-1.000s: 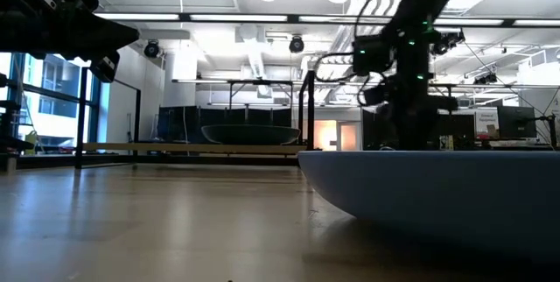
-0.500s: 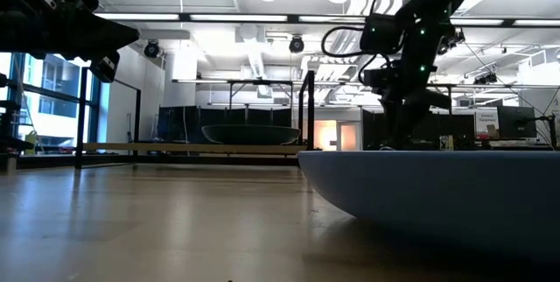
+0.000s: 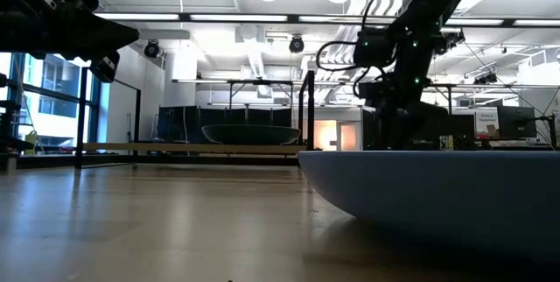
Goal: Place and stack plates onto a shelf
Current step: Stack the white plate on the top of the dark green plate
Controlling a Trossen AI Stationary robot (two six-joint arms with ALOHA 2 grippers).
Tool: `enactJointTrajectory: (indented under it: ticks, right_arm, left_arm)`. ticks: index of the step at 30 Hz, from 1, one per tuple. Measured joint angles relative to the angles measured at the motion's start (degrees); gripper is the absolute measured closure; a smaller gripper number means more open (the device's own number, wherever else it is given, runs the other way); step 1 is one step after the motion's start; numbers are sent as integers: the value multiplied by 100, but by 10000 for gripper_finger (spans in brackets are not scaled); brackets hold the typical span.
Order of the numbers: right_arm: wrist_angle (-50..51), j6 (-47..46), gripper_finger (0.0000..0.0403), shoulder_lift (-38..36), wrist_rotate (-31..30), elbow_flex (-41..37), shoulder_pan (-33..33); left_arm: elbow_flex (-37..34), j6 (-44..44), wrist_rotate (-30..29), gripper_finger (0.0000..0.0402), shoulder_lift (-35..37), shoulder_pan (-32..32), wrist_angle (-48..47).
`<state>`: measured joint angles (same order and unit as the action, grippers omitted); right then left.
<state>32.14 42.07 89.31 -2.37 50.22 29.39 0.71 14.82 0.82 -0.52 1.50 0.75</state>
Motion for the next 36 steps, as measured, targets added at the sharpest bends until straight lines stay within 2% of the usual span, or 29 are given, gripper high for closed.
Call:
enactJointTrajectory:
  ticks: [14,29,36]
  right_arm:
    - [-434,-2,249,304,50,2,0]
    - [-421,-141,249,450,201,8,181]
    - [-551,-607,250,667,94,7,181]
  left_arm:
    - [0,-1,0,401,0,-2,1]
    - [0,0,0,401,0,-1,1]
    - [0,0,0,401,0,-1,0]
